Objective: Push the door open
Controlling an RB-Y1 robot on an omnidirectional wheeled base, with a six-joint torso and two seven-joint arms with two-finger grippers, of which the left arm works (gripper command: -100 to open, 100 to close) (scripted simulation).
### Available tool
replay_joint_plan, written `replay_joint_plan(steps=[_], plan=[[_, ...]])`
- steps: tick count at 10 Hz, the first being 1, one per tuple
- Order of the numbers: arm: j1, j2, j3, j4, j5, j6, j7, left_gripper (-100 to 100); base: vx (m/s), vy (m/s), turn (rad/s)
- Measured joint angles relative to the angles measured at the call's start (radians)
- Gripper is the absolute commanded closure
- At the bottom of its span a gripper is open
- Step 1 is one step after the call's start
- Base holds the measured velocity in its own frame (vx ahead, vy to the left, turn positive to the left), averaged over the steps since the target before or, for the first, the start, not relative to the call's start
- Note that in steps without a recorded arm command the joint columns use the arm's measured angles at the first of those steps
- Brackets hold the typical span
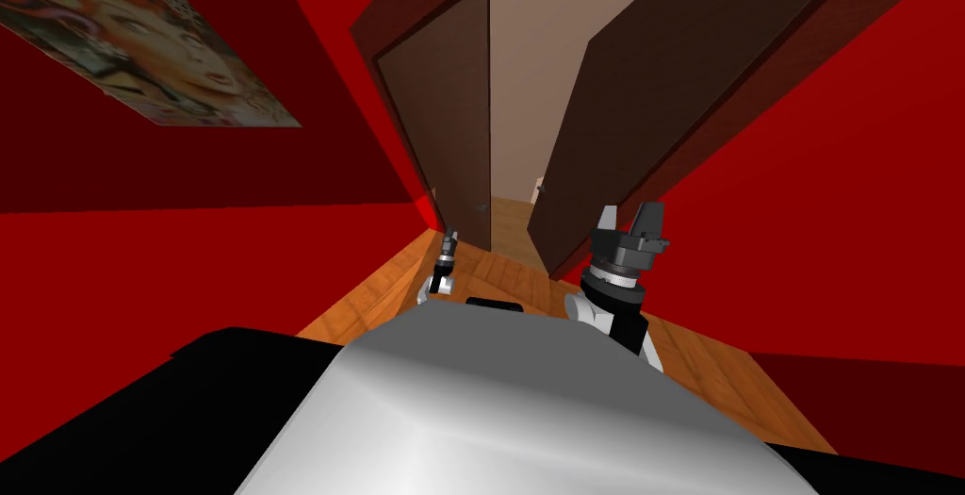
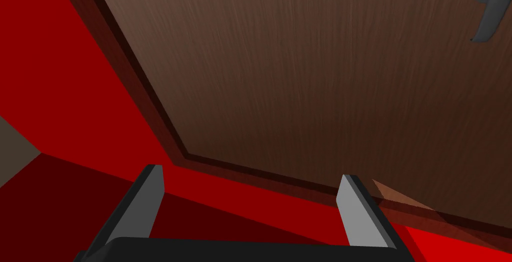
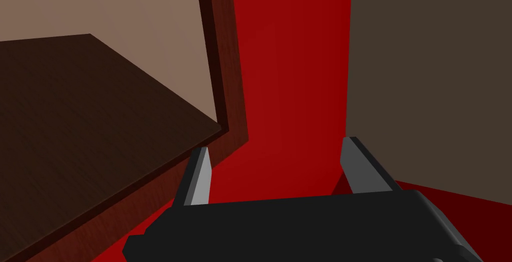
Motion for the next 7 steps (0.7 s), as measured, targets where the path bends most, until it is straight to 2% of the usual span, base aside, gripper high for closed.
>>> replay_joint_plan(steps=[3,7], plan=[[-0.028,0.004,-0.002,0.069,-0.006,-0.012,0.01,-100,0.065,0.031,-0.015],[-0.077,0.001,-0.008,0.193,-0.02,-0.038,0.023,-100,0.097,0.05,-0.027]])
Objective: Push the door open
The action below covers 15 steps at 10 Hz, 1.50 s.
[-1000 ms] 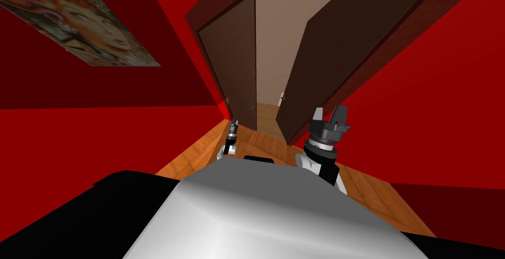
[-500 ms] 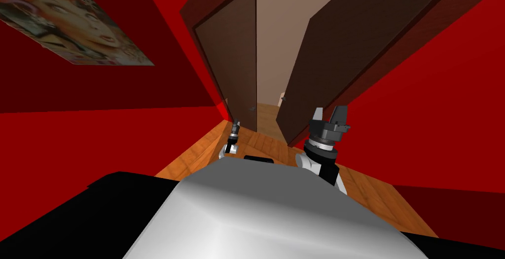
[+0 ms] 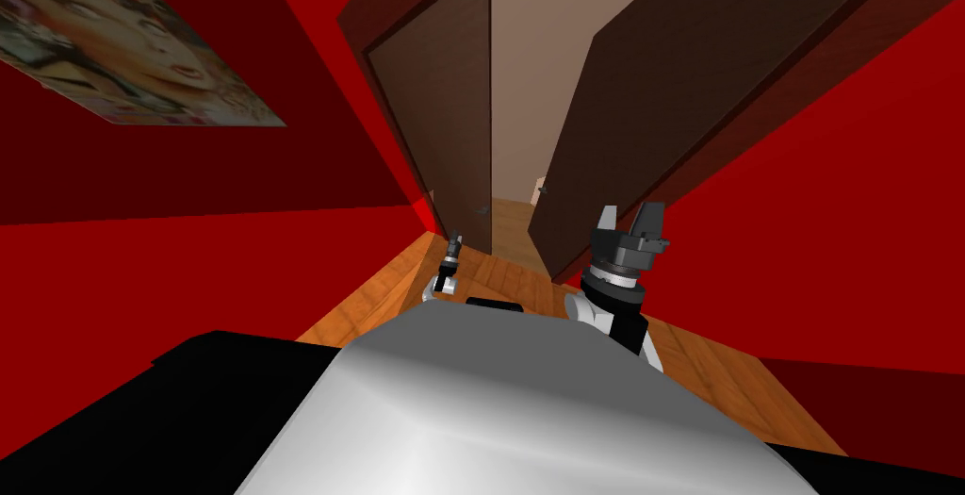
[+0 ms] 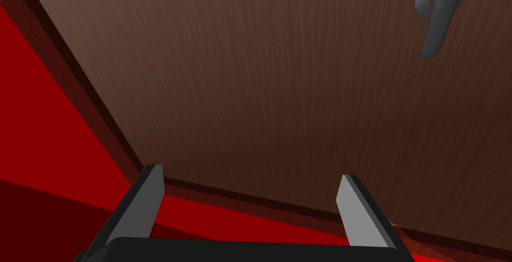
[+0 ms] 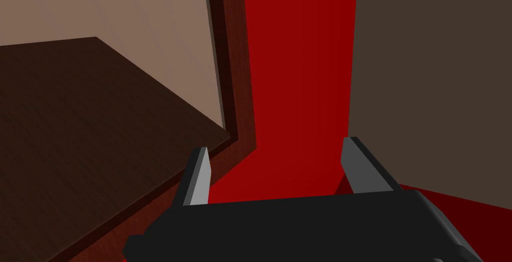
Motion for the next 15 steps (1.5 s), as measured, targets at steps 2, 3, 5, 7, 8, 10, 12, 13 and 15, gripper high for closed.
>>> replay_joint_plan(steps=[2,3,5,7,8,10,12,13,15], plan=[[-0.032,0.003,0.0,0.06,-0.005,-0.003,0.011,-100,0.096,0.052,-0.027],[-0.038,0.002,-0.004,0.079,-0.009,-0.004,0.015,-100,0.065,0.028,-0.008],[-0.052,0.001,-0.005,0.117,-0.013,-0.012,0.019,-100,0.063,0.032,-0.018],[-0.08,-0.003,-0.007,0.174,-0.019,-0.022,0.024,-100,0.081,0.048,-0.027],[-0.092,-0.005,-0.008,0.195,-0.022,-0.022,0.028,-100,0.067,0.028,-0.01],[-0.107,-0.008,-0.01,0.237,-0.026,-0.029,0.031,-100,0.079,0.03,-0.019],[-0.132,-0.012,-0.011,0.296,-0.032,-0.041,0.037,-100,0.093,0.049,-0.025],[-0.15,-0.015,-0.011,0.335,-0.034,-0.049,0.039,-100,0.088,0.051,-0.022],[-0.173,-0.02,-0.013,0.389,-0.04,-0.057,0.046,-100,0.098,0.041,-0.023]])
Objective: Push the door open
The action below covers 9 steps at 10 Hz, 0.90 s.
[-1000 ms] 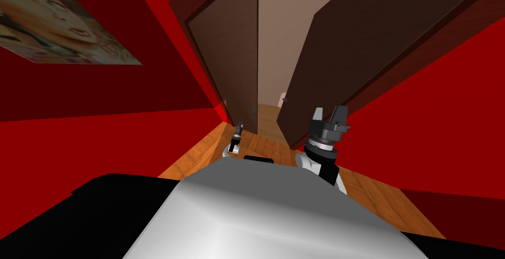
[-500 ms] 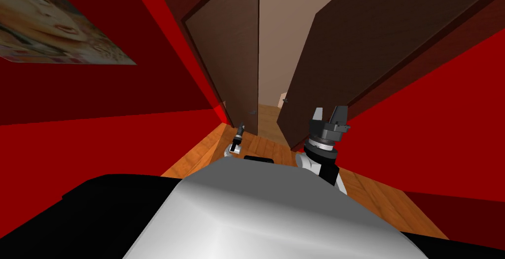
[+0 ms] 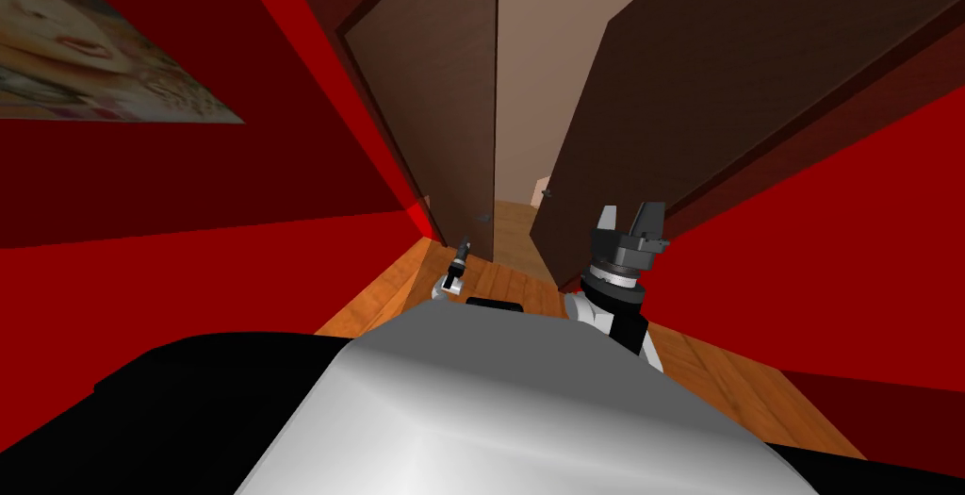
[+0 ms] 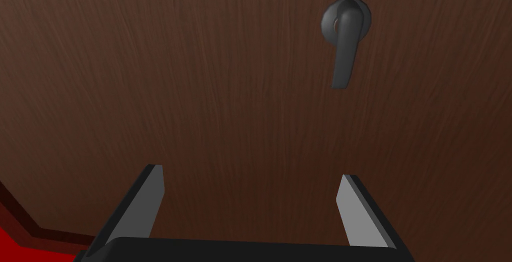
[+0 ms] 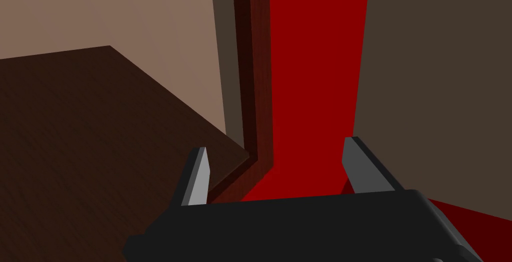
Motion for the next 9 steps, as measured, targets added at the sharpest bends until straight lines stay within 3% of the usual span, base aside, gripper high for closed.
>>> replay_joint_plan(steps=[2,4,7,9], plan=[[-0.021,0.001,-0.002,0.05,-0.005,-0.007,0.012,-100,0.098,0.049,-0.022],[-0.055,-0.009,-0.002,0.131,-0.011,-0.03,0.017,-100,0.131,0.061,-0.032],[-0.077,-0.018,-0.009,0.183,-0.021,-0.026,0.03,-100,0.098,0.042,-0.018],[-0.101,-0.026,-0.009,0.24,-0.025,-0.04,0.032,-100,0.085,0.033,-0.019]])
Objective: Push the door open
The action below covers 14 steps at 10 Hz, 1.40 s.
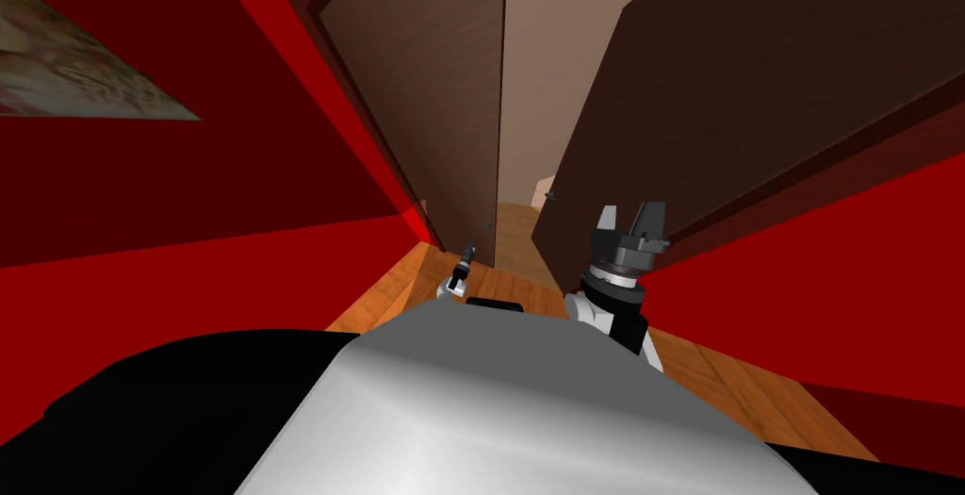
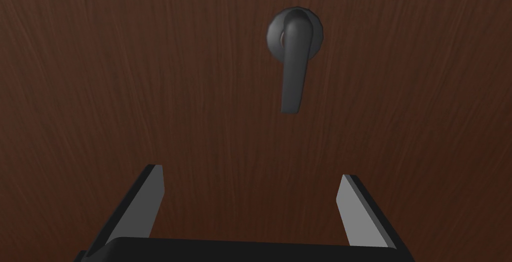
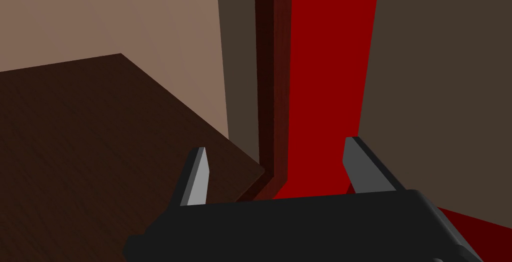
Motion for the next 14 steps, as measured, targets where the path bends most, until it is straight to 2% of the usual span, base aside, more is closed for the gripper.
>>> replay_joint_plan(steps=[2,5,10,11,12,13,14], plan=[[-0.025,-0.007,-0.001,0.048,-0.004,-0.005,0.007,-100,0.098,0.046,-0.021],[-0.038,-0.018,-0.006,0.089,-0.012,-0.008,0.016,-100,0.09,0.034,-0.011],[-0.081,-0.036,-0.006,0.184,-0.018,-0.028,0.025,-100,0.064,0.028,-0.012],[-0.082,-0.036,-0.006,0.187,-0.019,-0.029,0.025,-100,0.112,-0.031,-0.028],[-0.103,-0.026,0.001,0.225,-0.014,-0.044,0.02,-100,0.134,-0.029,-0.014],[-0.099,-0.019,0.001,0.219,-0.014,-0.046,0.019,-100,0.065,-0.01,0.002],[-0.089,-0.016,-0.002,0.2,-0.015,-0.037,0.021,-100,0.151,-0.026,-0.035]])
